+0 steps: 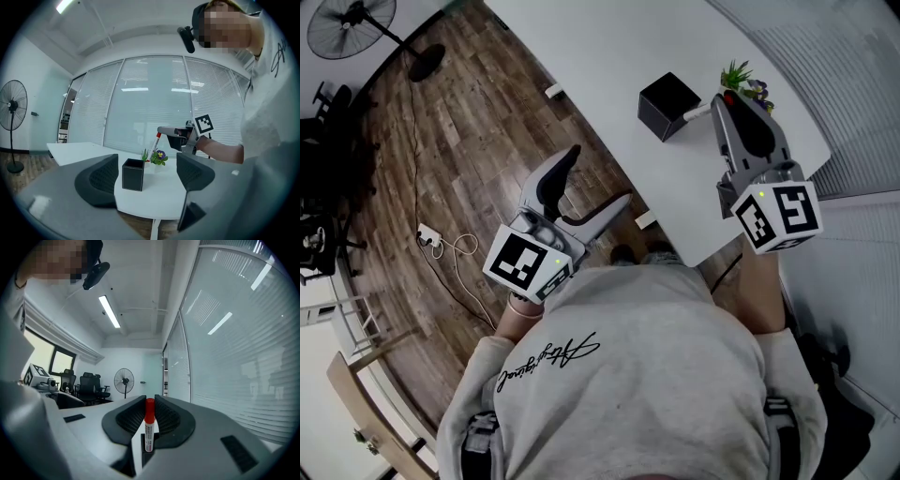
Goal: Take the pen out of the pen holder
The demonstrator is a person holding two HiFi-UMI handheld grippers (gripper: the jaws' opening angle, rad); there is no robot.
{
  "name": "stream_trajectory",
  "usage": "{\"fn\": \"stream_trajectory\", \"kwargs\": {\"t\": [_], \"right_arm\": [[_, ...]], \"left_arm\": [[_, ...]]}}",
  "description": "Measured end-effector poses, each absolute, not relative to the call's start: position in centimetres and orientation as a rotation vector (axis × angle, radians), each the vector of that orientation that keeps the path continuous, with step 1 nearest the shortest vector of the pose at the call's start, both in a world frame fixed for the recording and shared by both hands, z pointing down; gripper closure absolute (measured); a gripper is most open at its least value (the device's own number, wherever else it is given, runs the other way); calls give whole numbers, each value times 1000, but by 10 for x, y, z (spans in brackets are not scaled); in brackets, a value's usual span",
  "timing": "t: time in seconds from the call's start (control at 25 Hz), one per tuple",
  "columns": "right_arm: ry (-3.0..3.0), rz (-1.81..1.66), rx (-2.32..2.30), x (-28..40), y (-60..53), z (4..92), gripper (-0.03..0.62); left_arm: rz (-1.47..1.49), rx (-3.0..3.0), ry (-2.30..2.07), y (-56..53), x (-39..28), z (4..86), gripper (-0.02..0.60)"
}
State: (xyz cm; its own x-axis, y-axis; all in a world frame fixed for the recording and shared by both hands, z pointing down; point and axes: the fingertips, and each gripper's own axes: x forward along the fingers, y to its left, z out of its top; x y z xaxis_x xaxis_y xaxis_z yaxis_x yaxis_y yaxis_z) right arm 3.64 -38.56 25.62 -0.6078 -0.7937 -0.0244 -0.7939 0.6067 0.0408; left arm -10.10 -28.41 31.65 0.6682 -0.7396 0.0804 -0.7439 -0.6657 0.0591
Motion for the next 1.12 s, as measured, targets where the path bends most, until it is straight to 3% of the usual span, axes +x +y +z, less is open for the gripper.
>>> {"fn": "stream_trajectory", "kwargs": {"t": [1.12], "right_arm": [[2739, 25, -1492, 68, -352, 261, 539]], "left_arm": [[89, 2851, -1087, -296, -78, 321, 209]]}}
